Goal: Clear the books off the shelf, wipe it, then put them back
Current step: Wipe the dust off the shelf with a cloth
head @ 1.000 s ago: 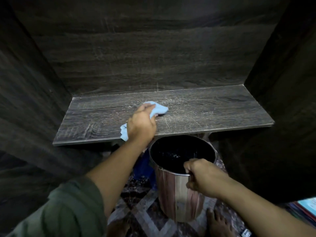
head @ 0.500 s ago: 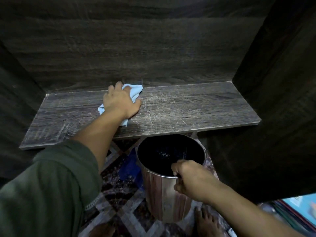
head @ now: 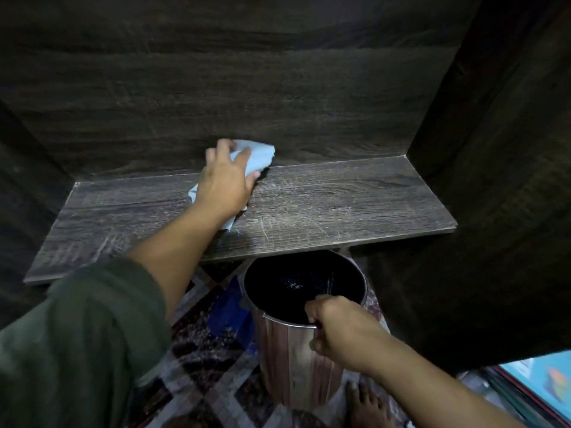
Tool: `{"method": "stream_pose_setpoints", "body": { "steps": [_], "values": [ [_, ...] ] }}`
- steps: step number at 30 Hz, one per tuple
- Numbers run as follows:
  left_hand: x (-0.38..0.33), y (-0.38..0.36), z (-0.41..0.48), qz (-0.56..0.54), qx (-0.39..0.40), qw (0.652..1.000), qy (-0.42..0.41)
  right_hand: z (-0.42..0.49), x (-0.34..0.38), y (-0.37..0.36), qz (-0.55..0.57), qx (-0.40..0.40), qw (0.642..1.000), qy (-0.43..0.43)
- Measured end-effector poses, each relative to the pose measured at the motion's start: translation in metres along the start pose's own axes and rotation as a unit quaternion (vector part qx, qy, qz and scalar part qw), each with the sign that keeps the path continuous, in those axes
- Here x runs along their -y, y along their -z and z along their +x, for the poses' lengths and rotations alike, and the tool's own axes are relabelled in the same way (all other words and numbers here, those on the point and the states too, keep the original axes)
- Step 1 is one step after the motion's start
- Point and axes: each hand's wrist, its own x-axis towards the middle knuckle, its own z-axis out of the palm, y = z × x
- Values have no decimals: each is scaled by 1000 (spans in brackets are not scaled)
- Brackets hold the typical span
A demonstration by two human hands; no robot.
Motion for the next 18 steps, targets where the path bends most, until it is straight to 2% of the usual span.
{"method": "stream_pose_setpoints", "body": {
  "steps": [2, 5, 8, 10, 11, 13, 15, 16, 18],
  "values": [
    [-4, -11, 7, 27, 71, 997, -1, 0, -2, 1, 2, -3, 1000, -4],
    [-11, -17, -1, 34, 98, 995, -7, 0, -5, 2, 6, -6, 1000, -10],
    [-16, -9, -9, -72, 131, 985, -86, -1, -7, 4, 3, 0, 1000, -14],
    [-14, -2, -8, -129, 139, 977, -100, -3, -8, 3, -5, -1, 1000, -14],
    [-14, 0, -5, -128, 111, 981, -92, -3, -9, 3, -10, -2, 1000, -15],
    [-18, -1, 4, -79, 18, 995, -63, -3, -11, 1, -10, -5, 1000, -18],
    [-27, -4, 15, -16, -32, 999, -32, -3, -13, 1, -4, -9, 1000, -21],
    [-32, -7, 19, 7, -19, 1000, -24, -3, -14, 1, -2, -13, 1000, -23],
    [-40, -16, 21, 54, 62, 996, -16, -3, -14, 2, -5, -19, 1000, -24]
  ]
}}
